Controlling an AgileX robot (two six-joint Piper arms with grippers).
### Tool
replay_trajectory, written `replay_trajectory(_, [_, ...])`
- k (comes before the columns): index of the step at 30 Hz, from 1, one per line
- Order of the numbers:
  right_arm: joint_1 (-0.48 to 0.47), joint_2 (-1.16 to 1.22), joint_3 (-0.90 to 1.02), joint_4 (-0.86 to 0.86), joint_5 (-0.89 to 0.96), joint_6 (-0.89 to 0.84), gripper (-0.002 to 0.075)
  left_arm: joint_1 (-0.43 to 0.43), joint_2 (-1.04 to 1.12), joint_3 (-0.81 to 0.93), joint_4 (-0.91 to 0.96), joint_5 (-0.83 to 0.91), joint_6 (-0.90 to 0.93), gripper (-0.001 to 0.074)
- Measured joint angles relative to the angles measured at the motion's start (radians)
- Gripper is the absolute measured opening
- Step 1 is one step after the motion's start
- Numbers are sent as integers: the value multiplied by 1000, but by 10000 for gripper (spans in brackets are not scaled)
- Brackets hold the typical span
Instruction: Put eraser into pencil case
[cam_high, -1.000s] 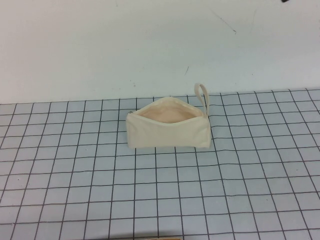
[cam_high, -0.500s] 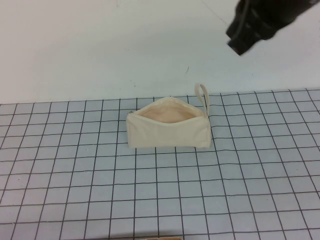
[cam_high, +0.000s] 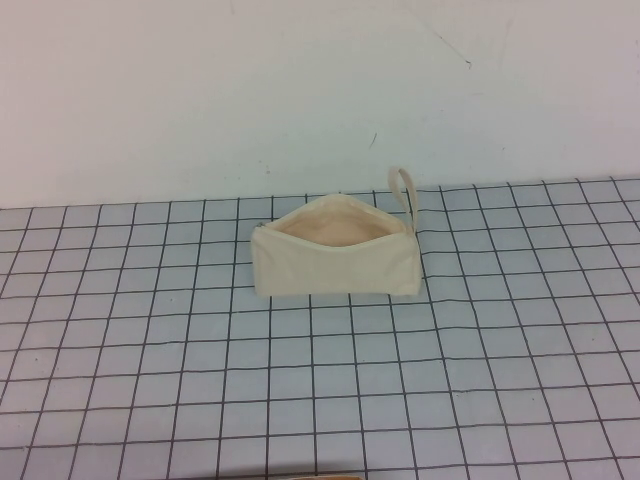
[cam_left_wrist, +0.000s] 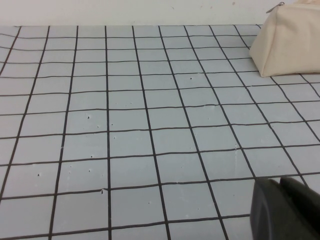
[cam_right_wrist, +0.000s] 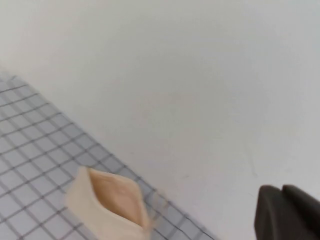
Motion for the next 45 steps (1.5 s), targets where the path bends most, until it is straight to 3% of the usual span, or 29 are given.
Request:
replay_trajectory(4, [-149, -240, 253, 11, -101, 3, -1, 0, 0, 0, 0, 0, 0, -3])
replay_trajectory(11, [-414, -645, 595, 38, -106, 119, -1, 0, 0, 0, 0, 0, 0, -3])
replay_trajectory(19, [-593, -936, 853, 53, -144, 131, -1, 0, 0, 0, 0, 0, 0, -3])
replay_trajectory(35, [-618, -959, 1256, 47, -146, 169, -1, 0, 0, 0, 0, 0, 0, -3])
replay_trajectory(45, [-588, -959, 1256, -116, -148, 348, -1, 0, 0, 0, 0, 0, 0, -3])
